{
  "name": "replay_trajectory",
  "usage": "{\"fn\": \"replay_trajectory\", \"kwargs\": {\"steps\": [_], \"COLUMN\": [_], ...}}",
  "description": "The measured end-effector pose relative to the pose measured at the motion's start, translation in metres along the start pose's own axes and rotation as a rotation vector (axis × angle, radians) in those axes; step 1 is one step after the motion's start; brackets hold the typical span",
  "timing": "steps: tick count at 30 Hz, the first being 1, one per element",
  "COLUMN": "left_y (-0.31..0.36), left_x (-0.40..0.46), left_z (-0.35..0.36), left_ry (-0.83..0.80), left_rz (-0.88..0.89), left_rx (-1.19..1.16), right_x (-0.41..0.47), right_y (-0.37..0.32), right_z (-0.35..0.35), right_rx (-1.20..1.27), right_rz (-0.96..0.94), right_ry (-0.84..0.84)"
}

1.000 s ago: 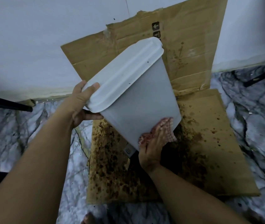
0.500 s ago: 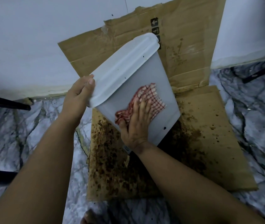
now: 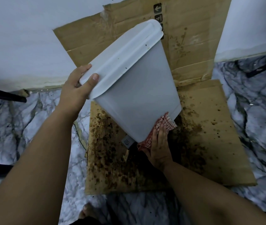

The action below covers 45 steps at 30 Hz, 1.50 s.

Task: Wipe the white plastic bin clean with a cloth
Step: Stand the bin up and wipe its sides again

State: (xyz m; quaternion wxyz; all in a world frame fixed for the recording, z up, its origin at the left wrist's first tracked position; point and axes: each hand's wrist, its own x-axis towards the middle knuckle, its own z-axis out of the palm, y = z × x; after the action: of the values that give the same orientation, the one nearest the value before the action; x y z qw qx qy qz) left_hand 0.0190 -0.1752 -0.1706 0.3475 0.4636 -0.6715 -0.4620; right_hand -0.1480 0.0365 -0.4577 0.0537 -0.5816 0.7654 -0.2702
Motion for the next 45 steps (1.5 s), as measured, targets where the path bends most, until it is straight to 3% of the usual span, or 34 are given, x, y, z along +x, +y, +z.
{"fn": "replay_trajectory", "kwargs": {"steps": [6,15,19,21,25,27,30,36,40,43,45], "left_y": [-0.003,-0.009,-0.012,-0.013,-0.013,-0.013,-0.01,-0.008,-0.006,-0.005,-0.006], "left_x": [0.004,0.011,0.013,0.013,0.012,0.011,0.011,0.01,0.009,0.008,0.007], "left_z": [-0.002,-0.001,-0.002,-0.003,-0.001,-0.001,-0.001,0.002,-0.001,-0.002,-0.001], "left_ry": [0.002,0.013,0.036,0.028,0.035,0.027,0.021,0.024,0.013,0.012,0.02], "left_rz": [-0.022,-0.016,-0.019,-0.023,-0.007,-0.011,-0.016,-0.023,-0.039,-0.039,-0.027], "left_rx": [-0.025,-0.052,-0.043,-0.042,-0.048,-0.052,-0.061,-0.075,-0.07,-0.069,-0.063], "right_x": [0.024,0.154,0.156,0.135,0.079,0.076,0.103,0.175,0.156,0.122,0.106], "right_y": [-0.035,-0.135,-0.118,-0.084,-0.009,0.003,-0.016,-0.122,-0.157,-0.134,-0.113], "right_z": [-0.014,-0.101,-0.095,-0.075,-0.034,-0.03,-0.043,-0.105,-0.099,-0.068,-0.051], "right_rx": [0.144,0.167,0.155,0.176,0.292,0.338,0.333,0.321,0.293,0.197,0.259], "right_rz": [0.048,-0.202,-0.223,-0.126,0.368,0.508,0.431,-0.046,-0.043,-0.059,0.021], "right_ry": [0.084,0.271,0.278,0.251,0.25,0.232,0.309,0.334,0.345,0.336,0.362]}}
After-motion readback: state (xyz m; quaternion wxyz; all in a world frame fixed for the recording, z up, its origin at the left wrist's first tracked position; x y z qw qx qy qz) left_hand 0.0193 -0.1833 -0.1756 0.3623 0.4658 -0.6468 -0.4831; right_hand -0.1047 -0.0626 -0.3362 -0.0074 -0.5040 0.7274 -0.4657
